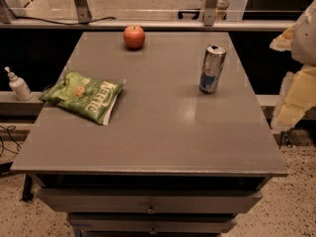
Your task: Move redbull can near green jalapeno chip bag
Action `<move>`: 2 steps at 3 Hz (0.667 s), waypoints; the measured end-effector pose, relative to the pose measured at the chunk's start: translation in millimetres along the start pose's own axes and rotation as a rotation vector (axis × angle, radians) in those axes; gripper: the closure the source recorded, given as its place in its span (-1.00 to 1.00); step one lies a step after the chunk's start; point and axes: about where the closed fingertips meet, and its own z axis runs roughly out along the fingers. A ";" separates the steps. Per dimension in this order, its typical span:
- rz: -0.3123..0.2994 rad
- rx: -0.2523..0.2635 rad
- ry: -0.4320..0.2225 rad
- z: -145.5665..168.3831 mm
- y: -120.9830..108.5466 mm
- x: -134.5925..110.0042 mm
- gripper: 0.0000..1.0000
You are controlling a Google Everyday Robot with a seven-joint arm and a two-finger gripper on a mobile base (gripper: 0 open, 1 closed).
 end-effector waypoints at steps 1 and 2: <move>0.004 0.009 -0.012 0.6 -2.7 -0.8 -1.00; 0.064 0.018 -0.065 20.3 -29.4 10.0 -1.00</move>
Offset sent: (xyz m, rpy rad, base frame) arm 0.0775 -0.0416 -0.0391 0.1809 -0.0373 -0.1241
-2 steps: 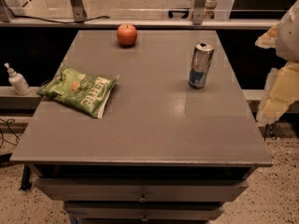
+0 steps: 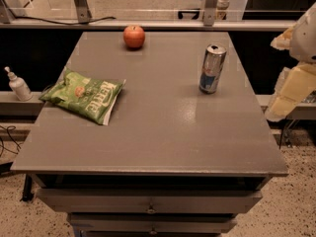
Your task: Move redbull can near green jalapeno chip bag
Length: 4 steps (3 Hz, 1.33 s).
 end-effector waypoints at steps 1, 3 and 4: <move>0.089 0.003 -0.084 27.2 -34.6 6.0 -1.00; 0.264 -0.057 -0.307 84.1 -76.4 -1.7 -1.00; 0.279 -0.117 -0.444 111.9 -81.9 -35.1 -1.00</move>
Offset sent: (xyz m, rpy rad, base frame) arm 0.1145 -0.0266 -0.0620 0.4253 -0.0049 -0.2095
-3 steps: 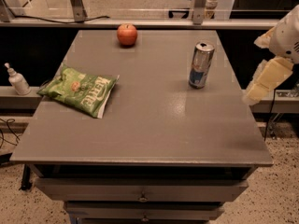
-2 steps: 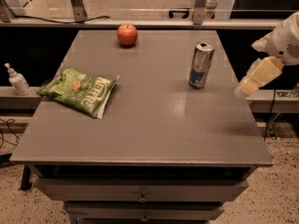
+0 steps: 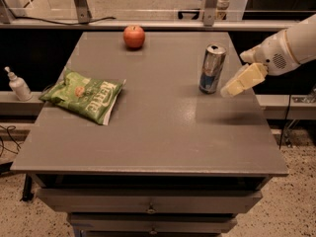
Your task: Move redbull can near green jalapeno chip bag
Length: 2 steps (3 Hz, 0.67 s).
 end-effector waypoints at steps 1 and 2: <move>-0.025 -0.074 -0.107 37.4 1.1 -21.0 -1.00; -0.067 -0.112 -0.193 60.1 -2.6 -43.4 -0.67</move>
Offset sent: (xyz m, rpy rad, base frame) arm 0.0624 0.0861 -0.0082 0.2695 -0.1352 0.1885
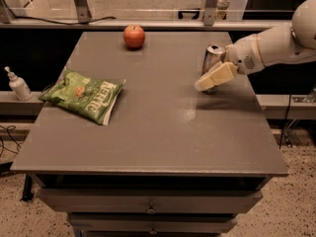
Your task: Move redbull can near green jalapeno chip bag
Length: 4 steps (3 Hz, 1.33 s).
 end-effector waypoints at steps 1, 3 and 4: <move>-0.031 -0.013 -0.053 10.0 -3.1 -13.4 -0.21; -0.069 -0.006 -0.191 -12.0 5.5 -53.3 0.71; -0.070 -0.045 -0.240 -3.6 40.3 -87.6 1.00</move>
Offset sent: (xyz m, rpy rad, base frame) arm 0.0166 0.0061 0.0505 0.1283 -0.1498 0.0291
